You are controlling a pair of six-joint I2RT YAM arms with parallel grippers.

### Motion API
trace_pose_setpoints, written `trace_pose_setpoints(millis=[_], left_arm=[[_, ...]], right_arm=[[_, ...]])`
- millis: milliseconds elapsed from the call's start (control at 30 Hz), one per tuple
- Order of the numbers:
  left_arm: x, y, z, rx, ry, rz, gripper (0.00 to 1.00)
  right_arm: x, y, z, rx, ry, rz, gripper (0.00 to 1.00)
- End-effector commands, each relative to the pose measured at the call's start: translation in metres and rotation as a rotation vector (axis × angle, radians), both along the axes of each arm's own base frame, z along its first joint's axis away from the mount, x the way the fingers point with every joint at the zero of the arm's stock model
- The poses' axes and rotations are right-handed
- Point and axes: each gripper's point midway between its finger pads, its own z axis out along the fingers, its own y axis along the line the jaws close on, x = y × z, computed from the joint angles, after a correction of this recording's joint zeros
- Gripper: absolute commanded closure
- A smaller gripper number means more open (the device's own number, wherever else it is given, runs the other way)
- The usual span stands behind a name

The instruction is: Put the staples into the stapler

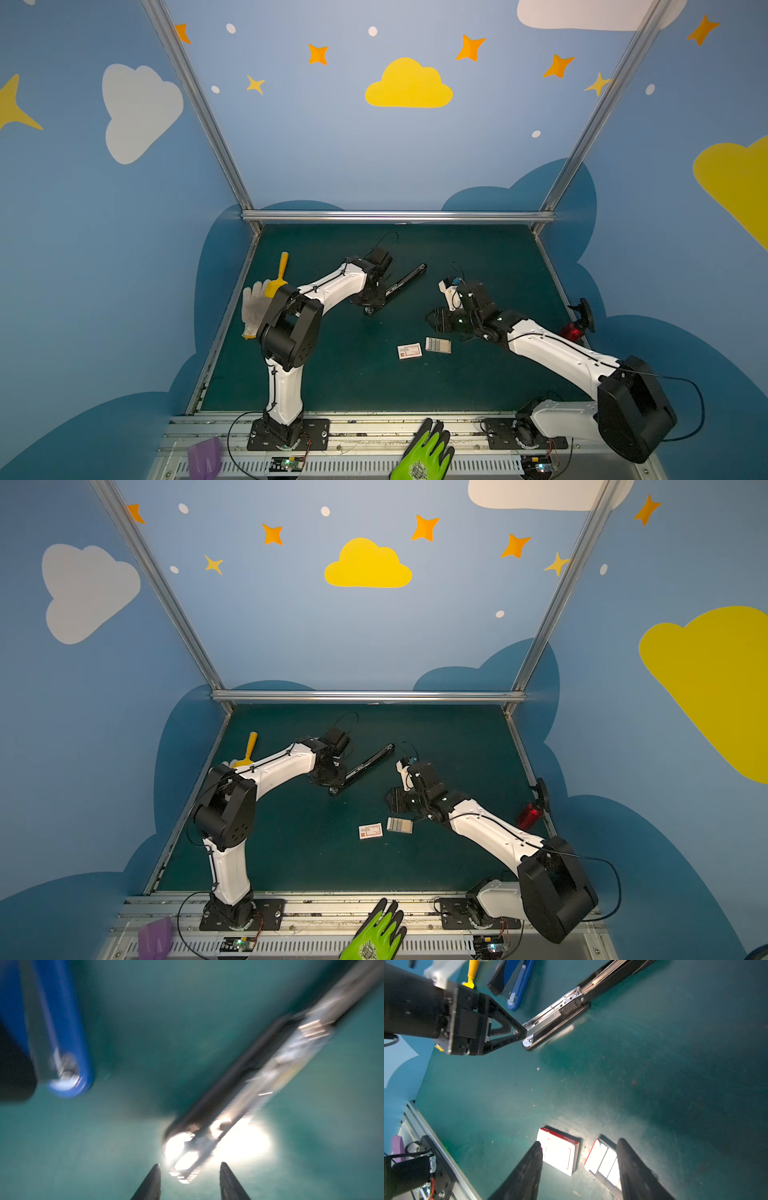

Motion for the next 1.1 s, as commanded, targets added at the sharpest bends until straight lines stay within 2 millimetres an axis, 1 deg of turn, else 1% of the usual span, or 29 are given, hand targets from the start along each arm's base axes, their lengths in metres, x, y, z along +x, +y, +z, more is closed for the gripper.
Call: trace_pose_setpoints(millis=[0,67,133,300,400,567,700,767,967,1067], left_arm=[[0.019,-0.031,0.026,-0.084,-0.071,-0.138,0.52],[0.031,-0.045,0.032,-0.124,-0.105,-0.187,0.50],[0.043,-0.057,0.032,-0.153,-0.128,-0.228,0.48],[0.072,-0.086,0.022,-0.198,-0.161,-0.319,0.48],[0.087,-0.094,0.015,-0.191,-0.167,-0.348,0.47],[0.101,-0.101,-0.004,-0.165,-0.153,-0.393,0.47],[0.102,-0.101,-0.020,-0.148,-0.121,-0.406,0.50],[0.097,-0.107,-0.024,-0.179,-0.097,-0.424,0.54],[0.084,-0.110,-0.040,-0.182,-0.054,-0.445,0.63],[0.078,-0.111,-0.047,-0.173,-0.039,-0.449,0.65]], right_arm=[[0.011,-0.004,0.015,0.052,-0.003,-0.008,0.39],[0.016,-0.010,0.017,0.065,0.008,-0.029,0.37],[0.019,-0.015,0.019,0.076,0.010,-0.045,0.36],[0.025,-0.025,0.022,0.100,0.021,-0.080,0.34],[0.027,-0.029,0.022,0.111,0.024,-0.096,0.34],[0.031,-0.033,0.021,0.119,0.029,-0.107,0.34],[0.037,-0.035,0.019,0.127,0.033,-0.116,0.34],[0.041,-0.035,0.018,0.129,0.034,-0.120,0.34],[0.058,-0.034,0.015,0.168,0.050,-0.136,0.34],[0.068,-0.033,0.012,0.206,0.073,-0.150,0.34]])
